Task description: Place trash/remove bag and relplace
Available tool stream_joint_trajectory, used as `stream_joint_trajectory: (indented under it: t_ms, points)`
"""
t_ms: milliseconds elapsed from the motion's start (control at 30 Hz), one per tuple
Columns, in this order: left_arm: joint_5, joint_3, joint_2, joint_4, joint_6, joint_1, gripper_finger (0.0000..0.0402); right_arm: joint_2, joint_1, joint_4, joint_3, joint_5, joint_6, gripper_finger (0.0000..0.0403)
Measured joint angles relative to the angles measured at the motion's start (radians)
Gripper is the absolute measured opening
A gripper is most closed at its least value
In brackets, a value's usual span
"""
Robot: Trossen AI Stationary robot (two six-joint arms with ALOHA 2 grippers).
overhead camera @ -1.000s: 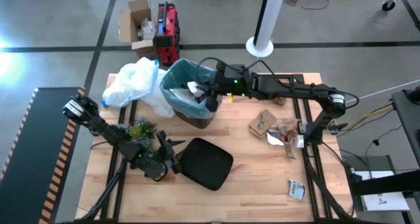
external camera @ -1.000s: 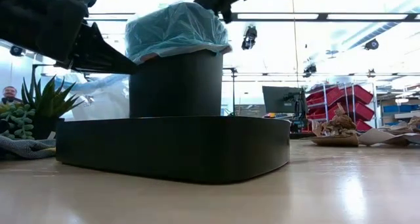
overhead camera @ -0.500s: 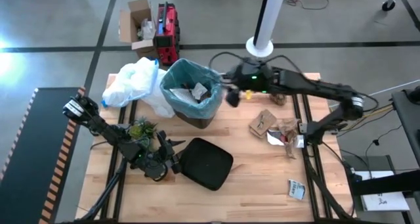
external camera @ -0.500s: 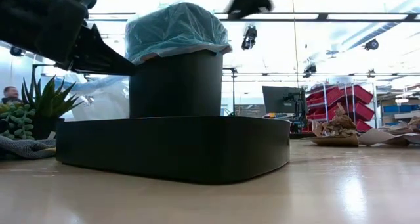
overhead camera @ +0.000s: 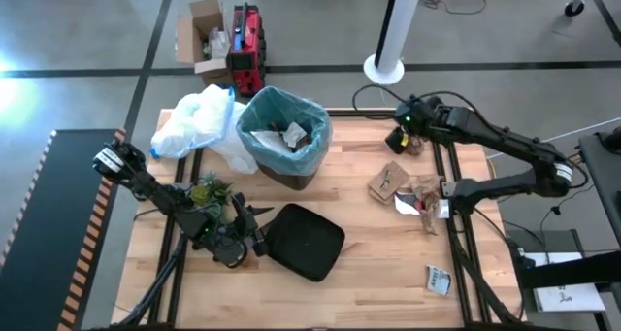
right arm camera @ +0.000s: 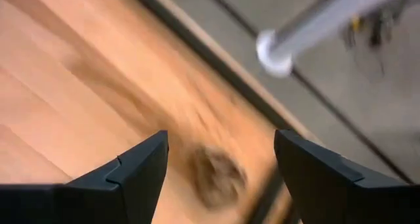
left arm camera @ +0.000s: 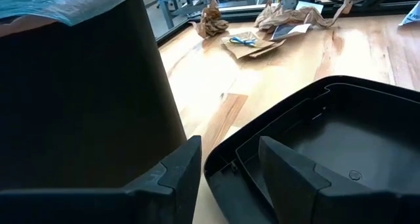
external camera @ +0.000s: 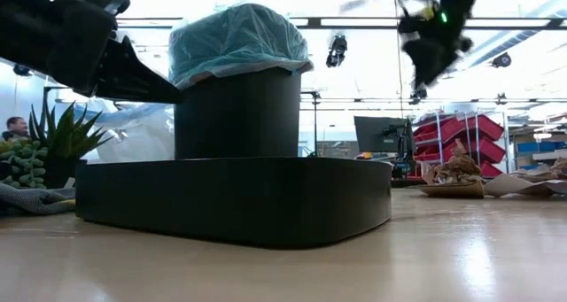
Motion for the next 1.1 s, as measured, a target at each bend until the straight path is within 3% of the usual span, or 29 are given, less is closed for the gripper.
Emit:
stream_joint_trajectory:
  t_ms: [133, 367, 567, 700, 933, 1100]
  points:
    - [0.0, 0.0, 0.0, 0.001, 0.0, 0.0, 0.0146, 0.037, -0.084, -0.034, -0.075, -0.067, 0.001, 0.0257]
    - [0.0, 0.001, 0.0, 0.001, -0.002, 0.0, 0.015, 0.114, -0.205, -0.031, -0.16, -0.071, -0.043, 0.028]
    - [0.0, 0.001, 0.0, 0.001, -0.002, 0.001, 0.0139, 0.205, -0.268, 0.108, -0.192, -0.078, -0.073, 0.0312]
    - [0.001, 0.002, 0.0, 0.001, -0.006, 0.001, 0.013, 0.296, -0.31, 0.18, -0.207, -0.163, -0.086, 0.0315]
    - [0.027, 0.002, 0.0, 0.001, -0.011, 0.001, 0.0117, 0.445, -0.346, 0.234, -0.24, -0.205, -0.064, 0.0287]
    - [0.027, 0.002, 0.0, 0.0, -0.011, 0.001, 0.0114, 0.477, -0.328, 0.27, -0.25, -0.241, -0.066, 0.0236]
